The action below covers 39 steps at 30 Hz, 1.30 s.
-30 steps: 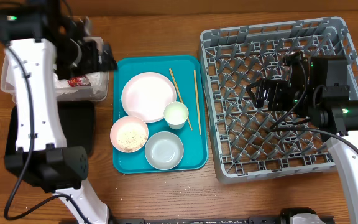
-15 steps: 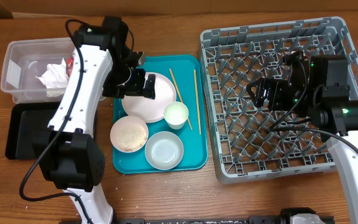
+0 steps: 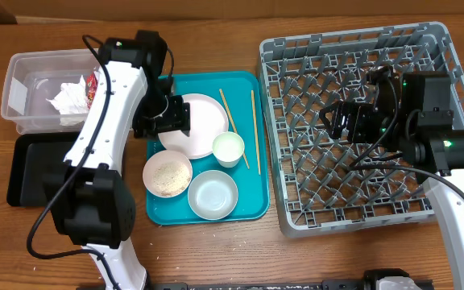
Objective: Sort waste into correct bins and load items into the dishwasher
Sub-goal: 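Move the left gripper to the pink rice bowl and grasp its rim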
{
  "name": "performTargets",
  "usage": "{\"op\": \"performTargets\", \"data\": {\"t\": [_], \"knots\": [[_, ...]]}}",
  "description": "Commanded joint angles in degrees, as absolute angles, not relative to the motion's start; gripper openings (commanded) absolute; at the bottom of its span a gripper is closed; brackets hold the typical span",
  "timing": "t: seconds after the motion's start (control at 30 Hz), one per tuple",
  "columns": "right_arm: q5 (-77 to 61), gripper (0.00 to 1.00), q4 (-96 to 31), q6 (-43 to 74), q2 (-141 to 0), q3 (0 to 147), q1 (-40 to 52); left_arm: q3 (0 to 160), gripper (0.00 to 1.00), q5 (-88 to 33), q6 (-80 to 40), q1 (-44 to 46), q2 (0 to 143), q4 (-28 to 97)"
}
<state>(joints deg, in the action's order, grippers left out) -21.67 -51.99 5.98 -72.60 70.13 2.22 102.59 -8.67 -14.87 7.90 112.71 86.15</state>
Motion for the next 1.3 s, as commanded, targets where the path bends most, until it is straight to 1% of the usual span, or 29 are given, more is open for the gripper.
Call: {"op": "performTargets", "data": {"t": [0.0, 0.13, 0.37, 0.67, 0.97, 1.03, 1.13, 1.27], "knots": [[-22.2, 1.0, -51.8, 6.0, -72.5, 71.4, 1.8, 98.3, 0.75, -5.6, -21.6, 9.0, 111.1, 85.1], [-22.2, 1.0, -51.7, 6.0, -72.5, 71.3, 1.8, 92.6, 0.67, -6.0, -23.9, 9.9, 111.1, 79.2], [-22.2, 1.0, -51.8, 6.0, -72.5, 71.3, 1.8, 88.6, 0.63, -6.0, -25.4, 10.7, 111.1, 73.6], [-22.2, 1.0, -51.8, 6.0, -72.5, 71.3, 1.8, 83.3, 0.61, -6.0, -26.0, 11.8, 111.3, 68.4], [-22.2, 1.0, -51.8, 6.0, -72.5, 71.3, 1.8, 79.6, 0.51, -6.0, -26.0, 11.8, 111.3, 62.8], [-22.2, 1.0, -51.8, 6.0, -72.5, 71.3, 1.8, 78.6, 0.47, -6.0, -26.0, 11.8, 111.3, 61.6], [-22.2, 1.0, -51.8, 6.0, -72.5, 71.3, 1.8, 77.8, 0.45, -6.0, -26.0, 11.8, 111.3, 60.8], [-22.2, 1.0, -51.7, 6.0, -72.5, 71.3, 1.8, 77.7, 0.36, -6.0, -26.0, 11.8, 111.3, 60.7]]}}
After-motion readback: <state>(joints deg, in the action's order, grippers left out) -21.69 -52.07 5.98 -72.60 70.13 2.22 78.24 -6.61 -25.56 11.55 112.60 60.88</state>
